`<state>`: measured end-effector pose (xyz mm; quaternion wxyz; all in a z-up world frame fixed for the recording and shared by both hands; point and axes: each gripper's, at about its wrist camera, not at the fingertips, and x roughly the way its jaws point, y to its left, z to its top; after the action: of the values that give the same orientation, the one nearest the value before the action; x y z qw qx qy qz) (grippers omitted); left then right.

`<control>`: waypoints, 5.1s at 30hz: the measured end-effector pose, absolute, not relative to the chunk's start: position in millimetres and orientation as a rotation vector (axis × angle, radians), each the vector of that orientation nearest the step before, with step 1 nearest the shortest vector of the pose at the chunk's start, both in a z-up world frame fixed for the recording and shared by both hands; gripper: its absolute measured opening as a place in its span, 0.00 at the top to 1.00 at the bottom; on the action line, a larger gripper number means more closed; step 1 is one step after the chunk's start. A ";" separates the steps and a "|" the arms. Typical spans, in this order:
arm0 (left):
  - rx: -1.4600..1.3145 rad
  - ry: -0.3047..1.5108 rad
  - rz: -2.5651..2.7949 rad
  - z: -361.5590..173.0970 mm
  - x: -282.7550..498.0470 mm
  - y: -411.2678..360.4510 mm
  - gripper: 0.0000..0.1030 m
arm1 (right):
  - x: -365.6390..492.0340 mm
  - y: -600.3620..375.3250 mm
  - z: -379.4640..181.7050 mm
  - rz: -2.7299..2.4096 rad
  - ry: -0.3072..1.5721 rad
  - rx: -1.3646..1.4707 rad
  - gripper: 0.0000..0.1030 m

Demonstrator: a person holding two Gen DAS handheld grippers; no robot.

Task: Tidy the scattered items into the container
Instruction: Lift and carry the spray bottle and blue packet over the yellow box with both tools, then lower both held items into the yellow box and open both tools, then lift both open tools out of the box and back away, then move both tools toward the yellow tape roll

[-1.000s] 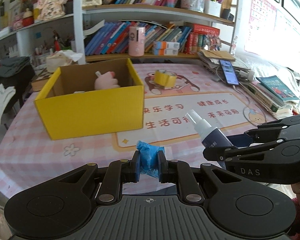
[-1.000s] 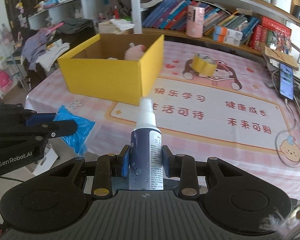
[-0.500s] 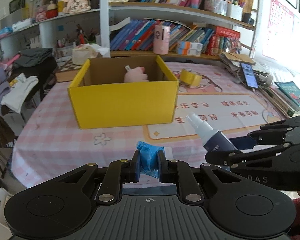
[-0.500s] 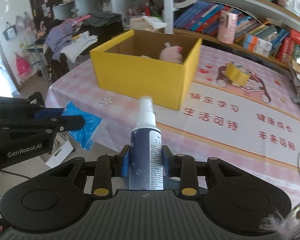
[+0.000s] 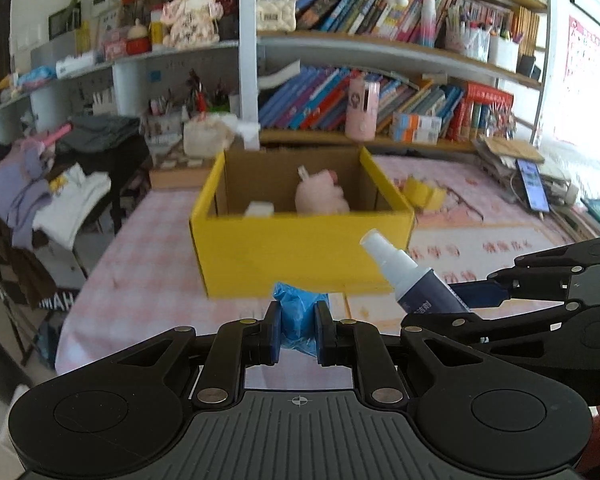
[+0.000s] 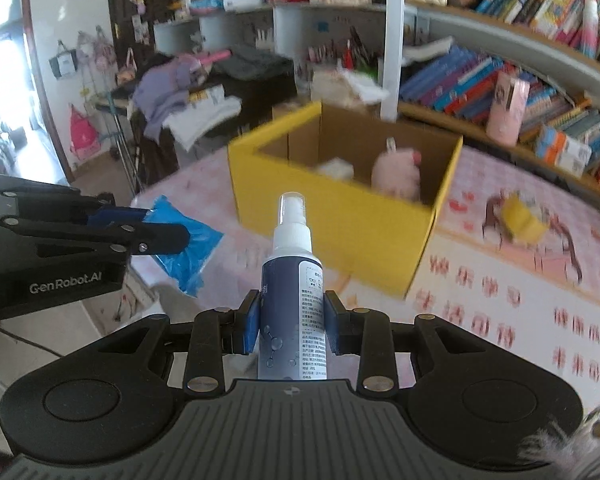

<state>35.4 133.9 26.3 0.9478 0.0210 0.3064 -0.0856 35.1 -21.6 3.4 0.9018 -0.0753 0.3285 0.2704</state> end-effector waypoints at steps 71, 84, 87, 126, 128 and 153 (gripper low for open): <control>0.077 0.625 -0.080 25.1 218.4 123.6 0.37 | 230.3 -2.6 4.8 0.564 0.698 -0.216 0.58; 0.128 0.547 -0.055 47.6 113.9 108.1 0.22 | 131.2 -71.5 42.4 0.350 0.513 -0.110 0.58; 0.116 0.550 -0.064 46.1 94.6 104.4 0.22 | 108.3 -82.4 39.2 0.321 0.521 -0.101 0.58; 0.148 0.790 -0.202 -18.3 34.6 36.3 0.06 | 4.5 -139.4 -26.7 0.106 0.777 -0.060 0.20; 0.162 0.795 -0.229 -20.3 38.0 28.0 0.06 | 7.5 -144.2 -28.6 0.094 0.780 -0.054 0.20; 0.201 0.803 -0.377 -40.5 143.8 -102.0 0.06 | 112.8 -265.2 -49.7 -0.025 0.830 -0.014 0.21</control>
<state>143.8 -102.0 -40.5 0.8983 0.0970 0.3878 -0.1822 112.8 -265.2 -49.7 0.9149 -0.0067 0.4034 -0.0123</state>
